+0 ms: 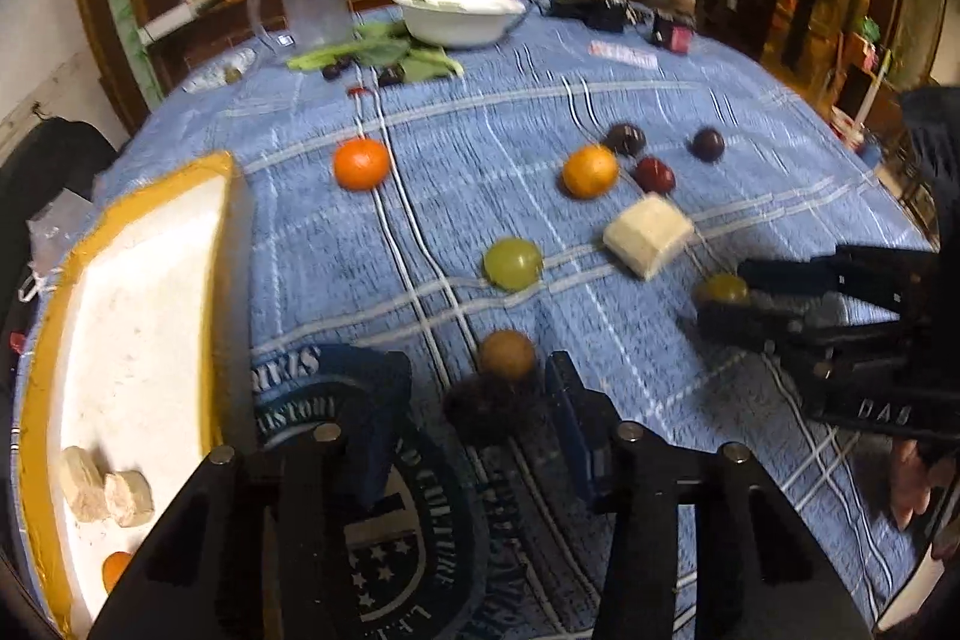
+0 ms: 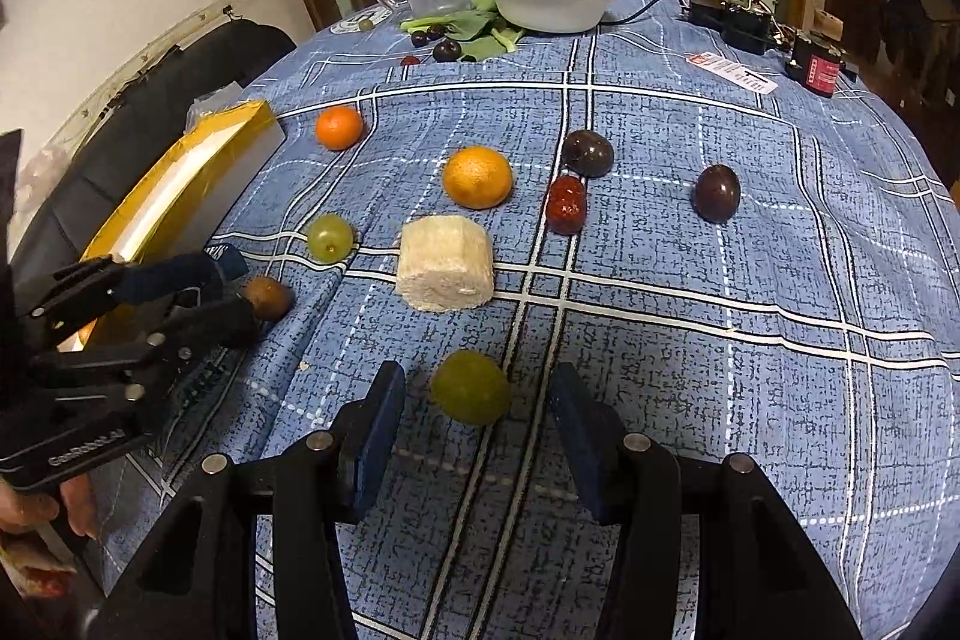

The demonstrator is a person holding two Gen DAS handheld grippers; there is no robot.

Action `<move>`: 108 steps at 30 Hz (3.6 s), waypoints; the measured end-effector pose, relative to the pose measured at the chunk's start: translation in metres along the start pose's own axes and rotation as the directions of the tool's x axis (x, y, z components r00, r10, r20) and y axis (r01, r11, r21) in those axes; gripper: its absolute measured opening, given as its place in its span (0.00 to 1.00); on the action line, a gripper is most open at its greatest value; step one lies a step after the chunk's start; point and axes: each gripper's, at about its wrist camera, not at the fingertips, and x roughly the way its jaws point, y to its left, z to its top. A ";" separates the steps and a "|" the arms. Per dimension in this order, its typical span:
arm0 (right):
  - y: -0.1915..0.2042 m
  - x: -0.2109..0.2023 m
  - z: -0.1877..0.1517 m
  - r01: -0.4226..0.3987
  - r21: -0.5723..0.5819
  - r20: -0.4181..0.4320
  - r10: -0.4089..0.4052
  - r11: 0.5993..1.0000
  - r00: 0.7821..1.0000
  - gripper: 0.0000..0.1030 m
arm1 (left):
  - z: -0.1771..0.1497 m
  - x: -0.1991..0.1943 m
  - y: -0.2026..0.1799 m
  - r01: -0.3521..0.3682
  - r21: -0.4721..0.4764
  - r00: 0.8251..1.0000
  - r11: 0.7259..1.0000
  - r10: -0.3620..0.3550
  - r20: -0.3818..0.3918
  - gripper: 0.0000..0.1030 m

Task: Organize fruits
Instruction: 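Grasp a dark plum with the left tool while the right tool grasps a green grape, then lower the plum and grape into the tray and open both tools, then move both open tools back toward the fruit on the tablecloth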

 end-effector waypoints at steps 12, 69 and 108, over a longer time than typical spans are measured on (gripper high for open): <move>0.002 -0.001 -0.003 -0.008 -0.013 0.002 0.008 1.000 1.000 0.31 | -0.006 0.012 0.001 -0.021 0.008 0.999 1.000 0.021 -0.044 0.26; 0.233 0.052 0.077 -0.190 -0.218 -0.028 0.188 0.957 0.982 0.44 | -0.110 -0.106 0.191 -0.135 -0.546 0.970 0.827 0.222 0.097 0.55; 0.036 -0.313 0.143 0.176 -0.076 0.534 -0.109 0.981 0.839 0.70 | 0.052 -0.213 0.070 0.047 -0.291 0.931 0.956 0.063 0.359 0.81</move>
